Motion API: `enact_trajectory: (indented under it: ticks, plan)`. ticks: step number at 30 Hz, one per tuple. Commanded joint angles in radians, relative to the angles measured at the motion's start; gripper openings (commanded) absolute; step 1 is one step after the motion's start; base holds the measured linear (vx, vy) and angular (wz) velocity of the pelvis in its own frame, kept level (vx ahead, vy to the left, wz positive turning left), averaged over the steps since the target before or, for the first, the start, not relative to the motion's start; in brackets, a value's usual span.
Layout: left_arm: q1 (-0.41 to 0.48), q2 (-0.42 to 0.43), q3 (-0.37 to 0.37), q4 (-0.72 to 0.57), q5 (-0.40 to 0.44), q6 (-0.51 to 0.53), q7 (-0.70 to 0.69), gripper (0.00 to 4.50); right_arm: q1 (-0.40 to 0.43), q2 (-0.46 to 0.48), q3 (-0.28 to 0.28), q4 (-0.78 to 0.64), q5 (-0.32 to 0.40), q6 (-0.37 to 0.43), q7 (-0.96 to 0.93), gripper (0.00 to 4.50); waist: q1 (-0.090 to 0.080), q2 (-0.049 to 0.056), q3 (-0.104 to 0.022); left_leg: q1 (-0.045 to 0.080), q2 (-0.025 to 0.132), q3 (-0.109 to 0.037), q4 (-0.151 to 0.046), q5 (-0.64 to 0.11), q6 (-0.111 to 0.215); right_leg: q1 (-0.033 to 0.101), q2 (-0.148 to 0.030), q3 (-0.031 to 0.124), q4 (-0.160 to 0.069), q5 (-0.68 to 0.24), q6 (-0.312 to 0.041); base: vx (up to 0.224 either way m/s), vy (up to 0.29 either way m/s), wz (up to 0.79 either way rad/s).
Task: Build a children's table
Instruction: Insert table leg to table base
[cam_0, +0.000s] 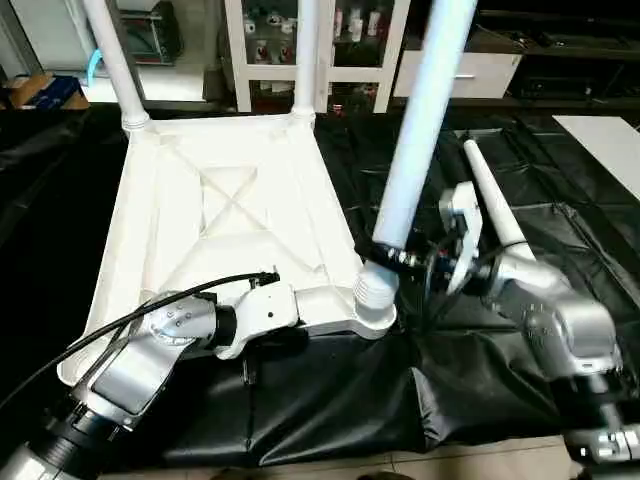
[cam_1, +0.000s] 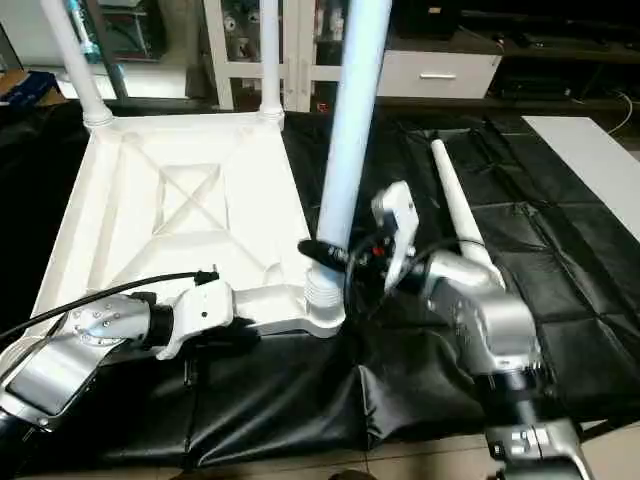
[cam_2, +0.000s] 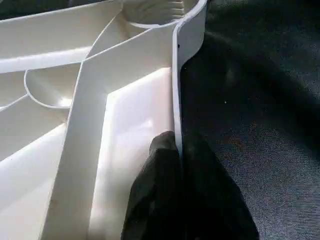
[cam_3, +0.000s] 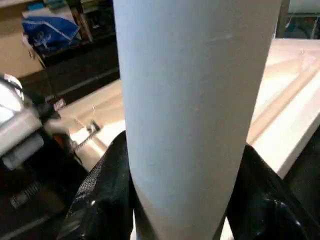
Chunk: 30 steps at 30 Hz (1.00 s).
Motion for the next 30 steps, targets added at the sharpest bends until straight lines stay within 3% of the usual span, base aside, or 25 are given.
enact_trajectory:
  ticks: [1, 5, 10, 15, 17, 18, 22, 24, 27, 28, 29, 30]
  plan:
    - [0.002, -0.008, -0.008, 0.038, 0.019, -0.008, 0.026, 0.00, 0.012, -0.012, -0.014, 0.004, -0.003, -0.032, 0.021, 1.86, -0.001, -0.009, -0.047, 0.009, 0.013, 0.006, -0.078, -0.262, 0.020, 0.034, -0.040, 0.033, -0.086, -0.335, -0.159, 0.000, 0.000, 0.00]
    - [0.001, -0.010, -0.009, 0.044, 0.021, -0.008, 0.024, 0.00, 0.043, -0.021, -0.004, 0.002, -0.013, -0.060, 0.046, 1.86, -0.003, -0.010, -0.045, 0.007, 0.014, 0.003, -0.080, -0.284, 0.021, 0.035, -0.040, 0.032, -0.089, -0.373, -0.149, 0.000, 0.000, 0.00]
    - [-0.004, -0.003, -0.016, 0.041, 0.030, 0.015, 0.013, 0.00, 0.051, 0.004, 0.022, 0.046, -0.070, -0.175, 0.044, 1.86, -0.004, -0.008, -0.043, 0.008, 0.014, 0.000, -0.083, -0.311, 0.013, 0.029, -0.042, 0.032, -0.095, -0.425, -0.134, 0.000, 0.000, 0.00]
    - [0.016, 0.059, -0.021, 0.014, 0.102, 0.128, 0.041, 0.00, 0.037, 0.028, -0.002, 0.057, -0.072, -0.212, 0.017, 1.86, -0.005, -0.004, -0.043, 0.008, 0.016, -0.001, -0.086, -0.310, 0.012, 0.030, -0.039, 0.032, -0.090, -0.377, -0.151, 0.000, 0.000, 0.00]
    - [0.029, 0.078, -0.018, -0.004, 0.107, 0.146, 0.034, 0.00, 0.032, 0.031, -0.012, 0.056, -0.068, -0.218, 0.010, 1.86, -0.009, -0.005, -0.042, 0.003, 0.014, -0.004, -0.089, -0.310, 0.008, 0.036, -0.039, 0.030, -0.087, -0.358, -0.158, 0.000, 0.000, 0.00]
    - [0.053, 0.105, -0.008, -0.041, 0.105, 0.178, 0.022, 0.00, 0.026, 0.036, -0.025, 0.057, -0.060, -0.224, 0.000, 1.86, -0.009, 0.007, -0.042, 0.003, 0.014, -0.006, -0.090, -0.318, 0.003, 0.036, -0.040, 0.031, -0.085, -0.352, -0.162, 0.000, 0.000, 0.00]
    - [0.108, 0.184, 0.005, -0.124, 0.124, 0.250, -0.006, 0.00, 0.015, 0.039, -0.042, 0.070, -0.051, -0.245, -0.004, 1.86, -0.025, 0.003, -0.040, -0.001, 0.012, -0.009, -0.092, -0.333, -0.001, 0.041, -0.038, 0.027, -0.086, -0.361, -0.166, 0.000, 0.000, 0.00]
    - [0.116, 0.201, 0.006, -0.137, 0.136, 0.277, 0.000, 0.00, 0.016, 0.039, -0.042, 0.075, -0.054, -0.252, 0.002, 1.86, -0.028, 0.011, -0.040, 0.001, 0.010, -0.009, -0.092, -0.323, 0.003, 0.041, -0.037, 0.028, -0.087, -0.346, -0.173, 0.000, 0.000, 0.00]
    - [0.118, 0.212, 0.006, -0.154, 0.146, 0.321, 0.010, 0.00, 0.018, 0.041, -0.042, 0.082, -0.059, -0.262, 0.008, 1.86, -0.029, 0.012, -0.043, 0.005, 0.011, -0.003, -0.089, -0.291, 0.011, 0.042, -0.035, 0.030, -0.084, -0.285, -0.200, 0.000, 0.000, 0.00]
    - [0.119, 0.226, 0.002, -0.162, 0.160, 0.335, 0.014, 0.00, 0.018, 0.043, -0.042, 0.083, -0.059, -0.264, 0.009, 1.86, -0.026, 0.018, -0.042, 0.006, 0.010, -0.003, -0.089, -0.283, 0.016, 0.042, -0.035, 0.029, -0.085, -0.275, -0.209, 0.000, 0.000, 0.00]
    - [0.121, 0.230, 0.004, -0.166, 0.162, 0.347, 0.019, 0.00, 0.019, 0.044, -0.042, 0.082, -0.058, -0.265, 0.009, 1.86, -0.028, 0.015, -0.042, 0.005, 0.010, -0.003, -0.089, -0.282, 0.019, 0.044, -0.035, 0.030, -0.085, -0.271, -0.214, 0.000, 0.000, 0.00]
    - [0.124, 0.238, 0.009, -0.174, 0.166, 0.368, 0.028, 0.00, 0.019, 0.046, -0.042, 0.081, -0.057, -0.266, 0.008, 1.86, -0.026, 0.023, -0.042, 0.006, 0.010, -0.004, -0.090, -0.283, 0.016, 0.045, -0.035, 0.029, -0.083, -0.272, -0.216, 0.000, 0.000, 0.00]
